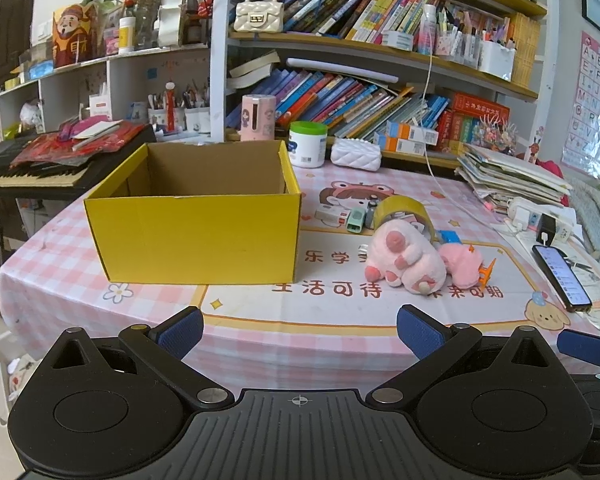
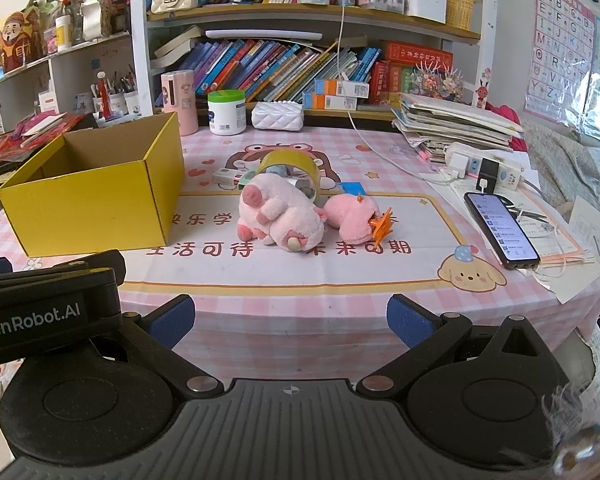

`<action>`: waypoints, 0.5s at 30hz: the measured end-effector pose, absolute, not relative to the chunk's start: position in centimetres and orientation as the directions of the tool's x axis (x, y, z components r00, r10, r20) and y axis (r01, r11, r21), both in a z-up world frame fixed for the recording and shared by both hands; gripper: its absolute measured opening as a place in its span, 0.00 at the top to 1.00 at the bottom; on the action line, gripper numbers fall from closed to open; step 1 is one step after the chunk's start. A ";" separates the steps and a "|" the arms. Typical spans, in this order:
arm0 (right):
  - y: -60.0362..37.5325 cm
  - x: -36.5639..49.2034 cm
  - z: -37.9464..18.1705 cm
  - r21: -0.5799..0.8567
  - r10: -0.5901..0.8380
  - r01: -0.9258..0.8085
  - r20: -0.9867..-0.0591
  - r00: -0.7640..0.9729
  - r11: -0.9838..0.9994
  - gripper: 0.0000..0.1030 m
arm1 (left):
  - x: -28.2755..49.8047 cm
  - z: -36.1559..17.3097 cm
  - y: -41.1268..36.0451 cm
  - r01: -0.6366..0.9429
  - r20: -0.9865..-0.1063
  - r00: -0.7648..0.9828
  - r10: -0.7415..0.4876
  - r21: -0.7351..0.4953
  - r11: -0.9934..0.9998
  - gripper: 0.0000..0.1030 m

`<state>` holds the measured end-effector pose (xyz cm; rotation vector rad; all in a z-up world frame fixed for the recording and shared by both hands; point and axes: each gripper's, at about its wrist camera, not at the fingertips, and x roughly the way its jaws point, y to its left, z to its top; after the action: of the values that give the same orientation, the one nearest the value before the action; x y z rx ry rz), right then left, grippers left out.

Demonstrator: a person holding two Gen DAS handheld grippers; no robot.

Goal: Organize objects

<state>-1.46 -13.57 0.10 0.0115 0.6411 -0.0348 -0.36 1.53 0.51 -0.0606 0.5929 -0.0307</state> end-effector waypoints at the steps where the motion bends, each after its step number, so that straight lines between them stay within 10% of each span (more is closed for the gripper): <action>1: -13.6 -1.5 0.1 0.000 -0.029 0.036 -0.598 0.801 0.999 0.00 | -0.3 0.5 1.5 0.011 -0.557 0.829 -0.047 -0.066 0.998 0.00; 15: -13.7 -0.7 -0.1 -0.004 -0.020 0.022 -0.599 0.800 1.000 0.00 | 0.4 0.5 1.1 0.024 -0.560 0.826 -0.059 -0.070 0.997 0.00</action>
<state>-0.69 -13.75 -0.06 0.0035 0.6423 -0.0229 0.37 1.08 0.45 -0.0604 0.5966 -0.0440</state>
